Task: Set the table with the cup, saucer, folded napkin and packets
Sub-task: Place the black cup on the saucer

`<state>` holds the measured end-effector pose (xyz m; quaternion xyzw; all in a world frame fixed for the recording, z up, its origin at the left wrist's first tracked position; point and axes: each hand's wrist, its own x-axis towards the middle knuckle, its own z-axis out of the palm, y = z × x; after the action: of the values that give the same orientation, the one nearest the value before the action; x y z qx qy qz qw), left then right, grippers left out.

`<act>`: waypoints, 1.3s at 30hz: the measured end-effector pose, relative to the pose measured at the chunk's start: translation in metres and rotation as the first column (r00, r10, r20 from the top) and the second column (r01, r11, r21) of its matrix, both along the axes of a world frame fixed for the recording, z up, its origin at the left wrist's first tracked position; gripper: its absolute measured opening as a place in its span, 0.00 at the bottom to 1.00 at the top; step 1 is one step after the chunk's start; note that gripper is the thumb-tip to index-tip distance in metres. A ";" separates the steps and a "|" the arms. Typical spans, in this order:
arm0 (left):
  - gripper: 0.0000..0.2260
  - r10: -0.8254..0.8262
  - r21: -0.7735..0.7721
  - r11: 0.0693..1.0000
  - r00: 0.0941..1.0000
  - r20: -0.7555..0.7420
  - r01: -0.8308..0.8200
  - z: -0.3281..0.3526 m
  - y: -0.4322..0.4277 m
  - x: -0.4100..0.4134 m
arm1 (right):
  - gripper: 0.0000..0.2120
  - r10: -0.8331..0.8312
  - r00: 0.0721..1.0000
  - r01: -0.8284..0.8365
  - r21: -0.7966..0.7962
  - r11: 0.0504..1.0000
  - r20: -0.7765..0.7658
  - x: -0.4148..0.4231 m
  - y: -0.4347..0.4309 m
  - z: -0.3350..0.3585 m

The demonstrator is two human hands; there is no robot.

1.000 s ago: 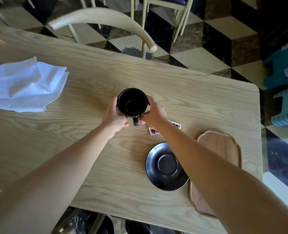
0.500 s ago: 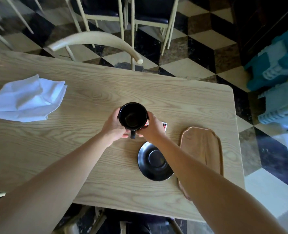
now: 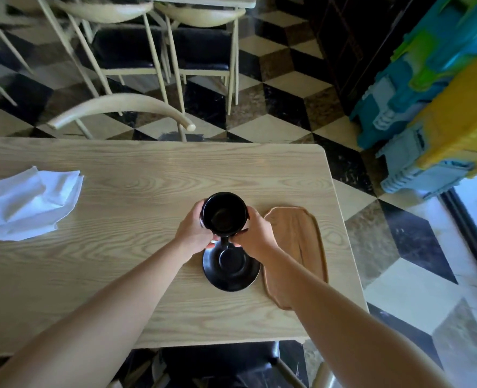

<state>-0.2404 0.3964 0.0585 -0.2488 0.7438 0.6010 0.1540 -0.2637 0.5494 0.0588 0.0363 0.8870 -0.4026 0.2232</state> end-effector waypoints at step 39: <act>0.36 -0.156 -0.212 0.959 0.973 0.168 0.190 -0.043 0.026 0.073 | 0.34 0.011 0.993 -0.009 -0.018 1.000 0.114 0.076 0.032 -0.050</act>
<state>-0.1673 0.4219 0.0153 -0.2427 0.8128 0.4760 0.2321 -0.1877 0.5810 0.0088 0.0531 0.8694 -0.4063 0.2759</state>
